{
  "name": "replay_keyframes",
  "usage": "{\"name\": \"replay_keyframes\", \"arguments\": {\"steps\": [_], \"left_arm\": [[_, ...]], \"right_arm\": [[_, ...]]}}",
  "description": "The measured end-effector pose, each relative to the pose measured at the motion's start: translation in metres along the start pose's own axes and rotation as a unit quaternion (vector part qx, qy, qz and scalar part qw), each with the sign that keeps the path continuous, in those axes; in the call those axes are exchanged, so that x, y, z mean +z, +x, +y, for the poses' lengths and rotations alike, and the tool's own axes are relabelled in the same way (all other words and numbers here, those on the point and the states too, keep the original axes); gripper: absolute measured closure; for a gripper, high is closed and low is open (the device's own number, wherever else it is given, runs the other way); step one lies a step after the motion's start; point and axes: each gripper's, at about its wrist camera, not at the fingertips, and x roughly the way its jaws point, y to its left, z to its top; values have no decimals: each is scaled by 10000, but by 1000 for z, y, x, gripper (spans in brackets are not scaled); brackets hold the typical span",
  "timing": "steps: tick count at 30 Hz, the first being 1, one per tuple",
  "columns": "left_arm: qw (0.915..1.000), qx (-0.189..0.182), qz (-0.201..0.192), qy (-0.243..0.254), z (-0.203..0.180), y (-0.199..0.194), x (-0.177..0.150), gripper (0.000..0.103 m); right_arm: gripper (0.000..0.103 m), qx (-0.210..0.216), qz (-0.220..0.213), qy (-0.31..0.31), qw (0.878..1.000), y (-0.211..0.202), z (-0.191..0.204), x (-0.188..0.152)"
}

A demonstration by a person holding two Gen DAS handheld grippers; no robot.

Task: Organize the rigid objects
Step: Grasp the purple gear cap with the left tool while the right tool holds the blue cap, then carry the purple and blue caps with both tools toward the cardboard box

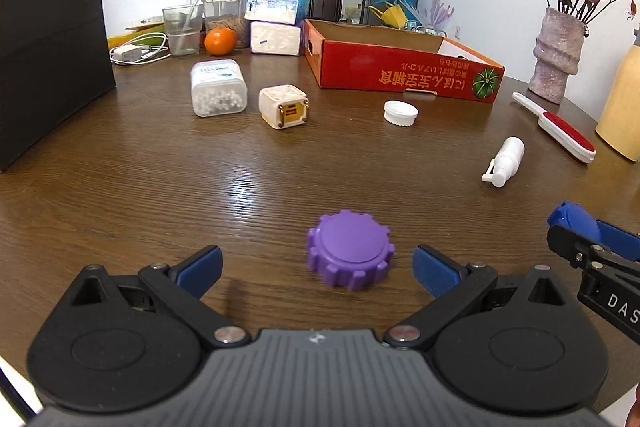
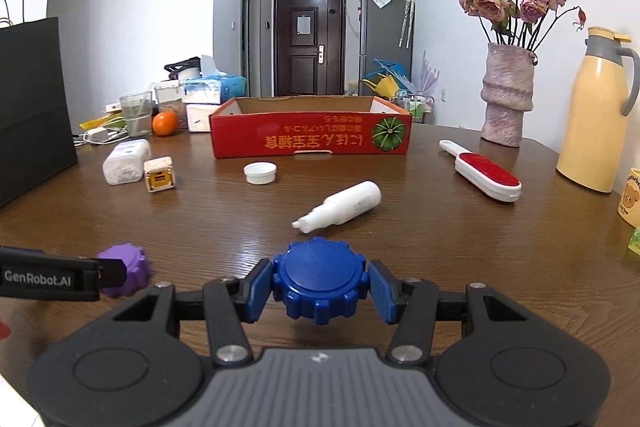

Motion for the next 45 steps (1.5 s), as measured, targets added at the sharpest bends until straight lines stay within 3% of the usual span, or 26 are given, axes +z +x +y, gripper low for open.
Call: {"name": "replay_keyframes", "arguments": {"steps": [10,13,21,31,45], "left_arm": [[9997,196,112,23,-11,17,-1,0],[9996,249,98,13,-14,20,-2,7],[9996,234,-49,163,-21,20,1,48],[9997,105,-145,178,-24,16,6,48],[9983,-69,-572,115,-43,3,48,48]], "right_arm": [[52,77,37,24,10000,9,-11,0],[52,94,31,2,10000,11,-11,1],[52,122,27,-52,9999,14,-13,3],[52,100,-9,-103,9999,19,-21,7],[52,88,-311,-149,9994,27,-36,42]]}}
